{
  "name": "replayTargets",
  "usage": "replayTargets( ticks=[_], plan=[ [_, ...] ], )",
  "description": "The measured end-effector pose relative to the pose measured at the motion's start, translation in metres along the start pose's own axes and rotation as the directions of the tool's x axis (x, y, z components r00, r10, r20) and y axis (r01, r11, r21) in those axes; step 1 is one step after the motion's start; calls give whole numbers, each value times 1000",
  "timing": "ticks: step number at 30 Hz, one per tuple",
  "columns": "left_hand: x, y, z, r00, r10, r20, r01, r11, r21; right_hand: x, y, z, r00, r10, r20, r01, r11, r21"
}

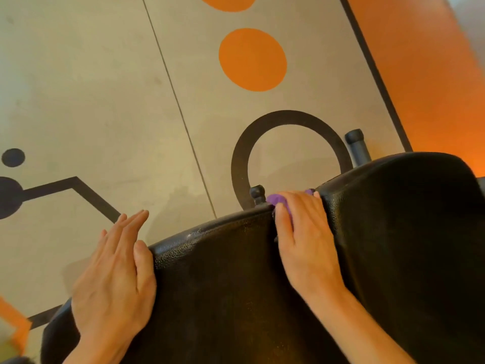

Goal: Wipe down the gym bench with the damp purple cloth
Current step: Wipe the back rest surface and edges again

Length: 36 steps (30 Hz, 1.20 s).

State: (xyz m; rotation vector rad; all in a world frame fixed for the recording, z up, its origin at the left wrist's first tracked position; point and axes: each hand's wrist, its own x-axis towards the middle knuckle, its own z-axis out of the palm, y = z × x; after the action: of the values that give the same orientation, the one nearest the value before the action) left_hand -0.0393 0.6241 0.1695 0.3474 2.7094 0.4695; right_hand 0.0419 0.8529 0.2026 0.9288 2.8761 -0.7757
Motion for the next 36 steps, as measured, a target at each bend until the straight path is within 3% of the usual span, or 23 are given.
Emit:
replayTargets(
  ticks=[2, 4, 7, 11, 13, 15, 18, 20, 24, 27, 29, 31, 36],
  plan=[
    [0, 0, 0, 1000, 19, 16, -19, 1000, 11, -4, -20, 10, 1000, 17, 17, -16, 999, -51],
    [0, -1, 0, 999, 22, 25, -23, 999, 24, -14, -47, 24, 989, -131, 61, 137, 985, -106],
    [0, -1, 0, 1000, 9, 16, -9, 1000, 27, -12, -44, 19, 932, -311, 188, 323, 946, -36],
    [-1, 2, 0, 1000, -18, -9, 18, 1000, 3, 3, 0, -1, 994, -77, 71, 74, 996, 42],
    [-2, 1, 1, 999, -48, -1, 48, 999, 15, 1, -20, 8, 1000, 3, 31, -3, 1000, -10],
    [-2, -1, 3, 997, -70, 24, 69, 997, 24, -6, -55, 26, 989, -121, 86, 128, 988, -85],
    [-3, -2, 4, 997, -76, 31, 75, 997, 20, -8, -70, 28, 905, -360, 229, 381, 923, -56],
    [-4, -4, 5, 998, -62, 11, 62, 998, -15, 4, -40, 14, 918, -323, 230, 332, 943, -2],
    [-5, -3, 5, 997, -1, -81, -4, 998, -65, 16, -4, -1, 995, -18, 95, 21, 999, -36],
    [-4, -3, 5, 991, 48, -121, -54, 997, -47, 8, -43, 25, 991, -108, 81, 120, 979, -165],
    [-5, -5, 6, 992, 49, -118, -55, 998, -44, 6, -56, 28, 951, -258, 172, 284, 948, -144],
    [-5, -5, 7, 994, 41, -103, -46, 998, -49, 11, -38, 15, 917, -316, 243, 346, 933, -94],
    [-3, -3, 4, 974, 100, -202, -113, 992, -55, 15, -8, -3, 996, -7, 92, 18, 993, -116]
  ],
)
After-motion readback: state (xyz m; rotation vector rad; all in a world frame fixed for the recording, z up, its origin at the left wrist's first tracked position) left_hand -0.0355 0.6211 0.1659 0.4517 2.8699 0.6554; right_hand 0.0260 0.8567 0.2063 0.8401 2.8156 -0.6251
